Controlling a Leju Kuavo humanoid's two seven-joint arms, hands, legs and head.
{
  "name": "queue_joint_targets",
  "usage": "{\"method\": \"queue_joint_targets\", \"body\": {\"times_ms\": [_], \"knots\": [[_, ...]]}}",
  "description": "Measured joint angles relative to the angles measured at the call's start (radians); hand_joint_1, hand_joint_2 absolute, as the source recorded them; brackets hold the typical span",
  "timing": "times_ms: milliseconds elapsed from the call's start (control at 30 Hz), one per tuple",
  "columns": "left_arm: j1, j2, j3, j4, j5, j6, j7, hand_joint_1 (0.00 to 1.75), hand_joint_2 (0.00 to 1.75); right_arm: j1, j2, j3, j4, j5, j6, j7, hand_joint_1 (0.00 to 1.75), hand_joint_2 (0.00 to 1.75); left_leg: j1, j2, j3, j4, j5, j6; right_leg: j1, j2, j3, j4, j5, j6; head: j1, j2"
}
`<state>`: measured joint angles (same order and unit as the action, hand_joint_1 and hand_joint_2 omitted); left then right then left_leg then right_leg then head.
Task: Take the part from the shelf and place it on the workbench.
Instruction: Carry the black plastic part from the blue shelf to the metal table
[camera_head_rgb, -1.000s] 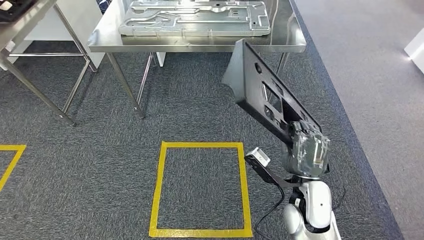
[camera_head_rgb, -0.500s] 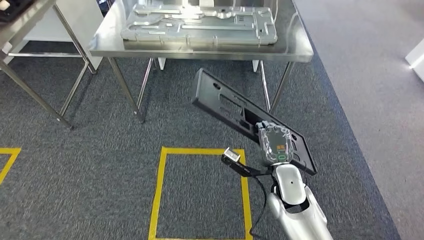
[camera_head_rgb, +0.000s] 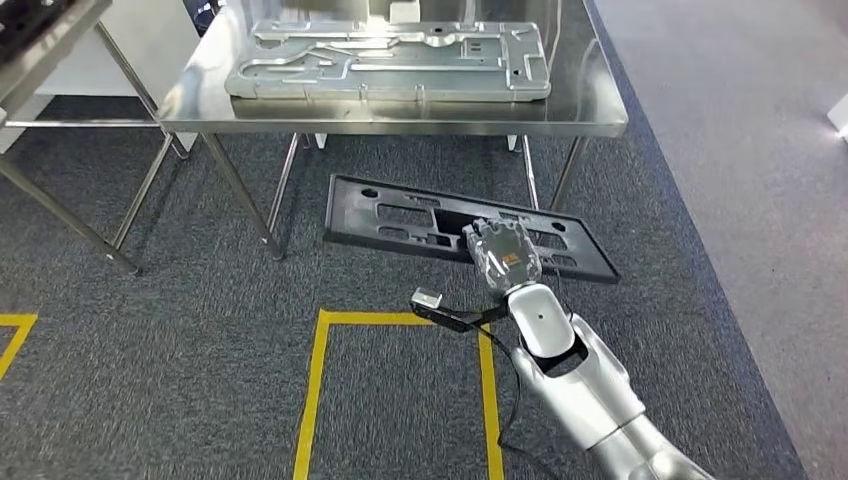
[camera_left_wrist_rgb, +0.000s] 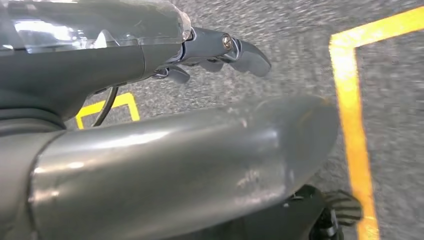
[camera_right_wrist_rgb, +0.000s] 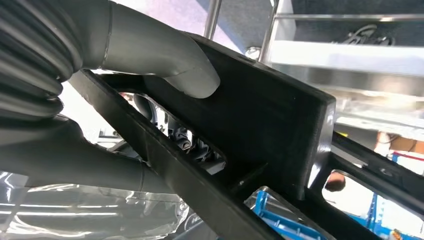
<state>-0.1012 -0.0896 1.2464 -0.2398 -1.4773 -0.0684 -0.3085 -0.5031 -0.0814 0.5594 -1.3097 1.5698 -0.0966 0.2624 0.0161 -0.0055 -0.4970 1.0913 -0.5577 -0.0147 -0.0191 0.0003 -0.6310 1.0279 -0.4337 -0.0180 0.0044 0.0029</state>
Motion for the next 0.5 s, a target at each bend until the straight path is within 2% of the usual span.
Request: {"method": "queue_joint_targets", "body": {"times_ms": [33, 100, 133, 167, 200, 267, 300, 333, 433, 467, 500], "knots": [[-0.001, 0.000, 0.000, 0.000, 0.000, 0.000, 0.000, 0.00, 0.00, -0.013, 0.000, 0.011, 0.007, 0.000, 0.005, -0.002, 1.75, 1.75, 0.001, 0.000, -0.041, 0.068, -0.014, -0.003, 0.001, 0.000, 0.010, -0.002, -0.008, -0.005, -0.001, 0.000], [-0.001, 0.001, -0.001, 0.001, 0.000, -0.001, 0.000, 0.00, 0.00, -0.037, 0.000, 0.034, 0.022, 0.000, 0.015, -0.007, 1.75, 1.75, 0.002, 0.000, -0.131, 0.184, -0.066, -0.007, 0.004, 0.003, 0.029, -0.002, -0.026, -0.010, -0.001, 0.000], [0.000, 0.001, -0.001, 0.001, 0.000, -0.001, 0.000, 0.00, 0.00, -0.044, 0.000, 0.044, 0.029, 0.000, 0.019, -0.009, 1.75, 1.75, 0.002, 0.000, -0.162, 0.205, -0.086, -0.006, 0.006, 0.005, 0.042, -0.002, -0.037, -0.011, -0.001, 0.000], [0.001, 0.002, -0.001, 0.001, 0.000, -0.001, 0.000, 0.00, 0.00, -0.048, 0.000, 0.052, 0.035, 0.000, 0.021, -0.011, 1.75, 1.75, 0.001, 0.000, -0.178, 0.195, -0.087, -0.004, 0.008, 0.006, 0.056, -0.002, -0.048, -0.010, -0.001, 0.000], [0.002, 0.002, -0.002, 0.001, 0.000, -0.001, 0.000, 0.00, 0.00, -0.053, 0.000, 0.057, 0.040, 0.000, 0.023, -0.012, 1.75, 1.75, 0.000, 0.000, -0.181, 0.154, -0.061, 0.001, 0.010, 0.006, 0.073, -0.002, -0.060, -0.010, -0.001, 0.000], [0.005, 0.004, -0.002, 0.001, 0.000, -0.001, 0.000, 0.00, 0.00, -0.060, 0.001, 0.065, 0.048, 0.000, 0.025, -0.013, 1.75, 1.75, -0.006, -0.001, -0.171, 0.037, 0.053, 0.017, 0.014, 0.006, 0.104, -0.003, -0.084, -0.006, 0.000, 0.000], [0.006, 0.005, -0.002, 0.001, -0.001, -0.001, 0.001, 0.00, 0.00, -0.064, 0.002, 0.068, 0.052, 0.000, 0.026, -0.013, 1.75, 1.75, -0.011, -0.002, -0.165, -0.009, 0.100, 0.024, 0.015, 0.007, 0.114, -0.004, -0.094, -0.002, 0.001, 0.000], [0.007, 0.006, -0.003, 0.002, -0.001, -0.002, 0.001, 0.00, 0.00, -0.068, 0.003, 0.070, 0.055, 0.000, 0.028, -0.013, 1.75, 1.75, -0.015, -0.002, -0.161, -0.035, 0.131, 0.031, 0.016, 0.009, 0.120, -0.008, -0.101, 0.004, 0.003, 0.000], [0.007, 0.008, -0.006, 0.003, -0.002, -0.002, 0.003, 0.00, 0.00, -0.074, 0.006, 0.075, 0.060, 0.000, 0.030, -0.013, 1.75, 1.75, -0.016, -0.003, -0.139, -0.060, 0.139, 0.046, 0.015, 0.012, 0.131, -0.001, -0.099, 0.024, 0.005, 0.000], [0.007, 0.008, -0.007, 0.003, -0.002, -0.002, 0.003, 0.00, 0.00, -0.077, 0.006, 0.076, 0.060, 0.000, 0.030, -0.013, 1.75, 1.75, -0.014, -0.003, -0.127, -0.069, 0.138, 0.052, 0.015, 0.011, 0.126, 0.023, -0.096, 0.029, 0.006, 0.000], [0.006, 0.008, -0.007, 0.003, -0.002, -0.002, 0.003, 0.00, 0.00, -0.081, 0.006, 0.076, 0.061, 0.000, 0.030, -0.013, 1.75, 1.75, -0.012, -0.003, -0.114, -0.074, 0.136, 0.056, 0.014, 0.010, 0.107, 0.061, -0.101, 0.033, 0.008, 0.000]]}}
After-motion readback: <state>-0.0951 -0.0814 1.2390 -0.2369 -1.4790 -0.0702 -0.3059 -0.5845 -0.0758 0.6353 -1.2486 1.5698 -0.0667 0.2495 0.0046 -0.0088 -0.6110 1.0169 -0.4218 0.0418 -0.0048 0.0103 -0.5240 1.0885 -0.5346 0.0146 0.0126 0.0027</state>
